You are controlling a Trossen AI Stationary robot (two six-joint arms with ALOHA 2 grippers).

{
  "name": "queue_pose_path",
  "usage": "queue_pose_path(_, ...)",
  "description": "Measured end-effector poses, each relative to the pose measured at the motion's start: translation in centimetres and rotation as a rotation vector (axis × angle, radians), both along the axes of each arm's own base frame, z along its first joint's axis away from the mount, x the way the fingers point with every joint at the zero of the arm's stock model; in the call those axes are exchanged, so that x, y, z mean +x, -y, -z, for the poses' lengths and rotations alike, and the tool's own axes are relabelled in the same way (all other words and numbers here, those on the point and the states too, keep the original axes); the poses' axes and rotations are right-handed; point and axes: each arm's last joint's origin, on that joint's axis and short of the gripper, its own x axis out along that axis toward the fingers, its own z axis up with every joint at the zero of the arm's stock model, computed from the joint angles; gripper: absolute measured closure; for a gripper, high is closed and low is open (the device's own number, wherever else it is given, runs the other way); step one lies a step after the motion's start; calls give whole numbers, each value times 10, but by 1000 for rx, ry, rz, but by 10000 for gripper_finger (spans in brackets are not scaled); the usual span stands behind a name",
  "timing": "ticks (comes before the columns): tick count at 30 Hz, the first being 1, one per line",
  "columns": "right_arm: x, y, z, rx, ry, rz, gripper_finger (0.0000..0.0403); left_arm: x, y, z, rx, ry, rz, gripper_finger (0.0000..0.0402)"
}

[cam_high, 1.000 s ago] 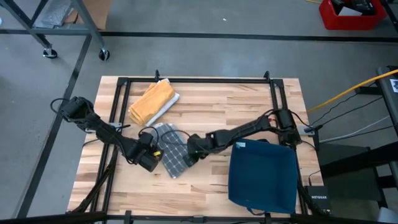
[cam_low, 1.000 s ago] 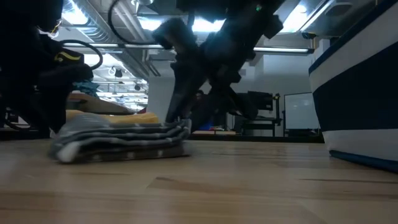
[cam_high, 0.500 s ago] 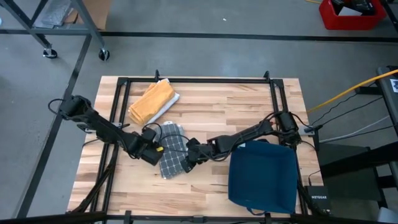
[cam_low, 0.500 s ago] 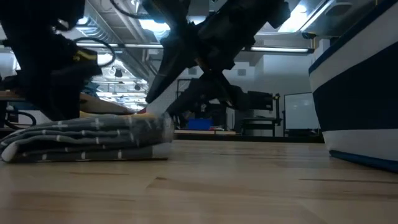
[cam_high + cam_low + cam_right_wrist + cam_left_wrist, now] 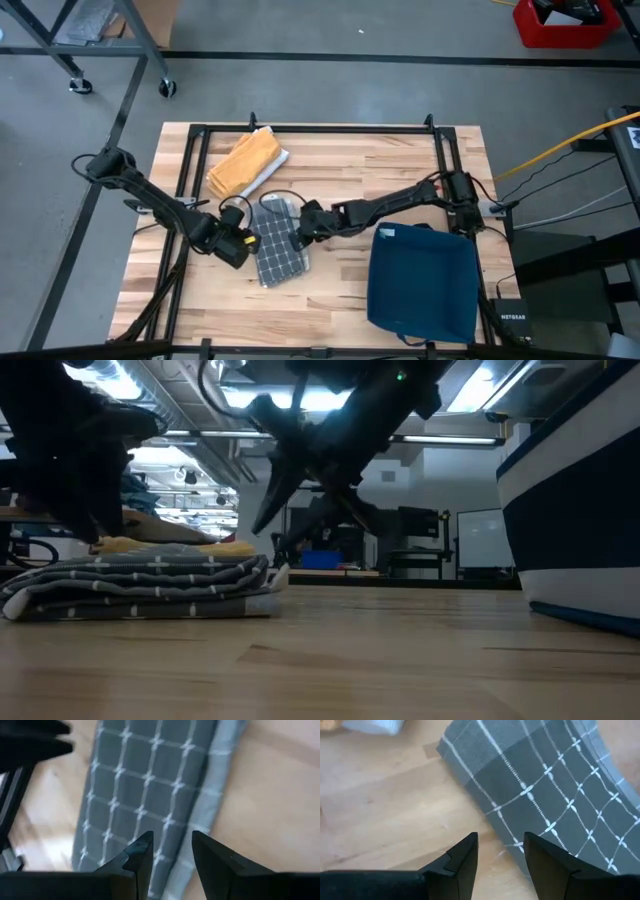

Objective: Fold towel
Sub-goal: Stack the gray towel on the yellow towel

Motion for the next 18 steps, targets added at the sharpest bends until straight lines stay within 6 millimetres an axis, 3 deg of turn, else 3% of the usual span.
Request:
queue_pose_path(8,2,22,5,56,-28,11,265,1,0,0,-38,31,-65,251)
queue_pose_path(18,4,26,9,51,-29,20,265,4,0,3,-19,26,-57,251)
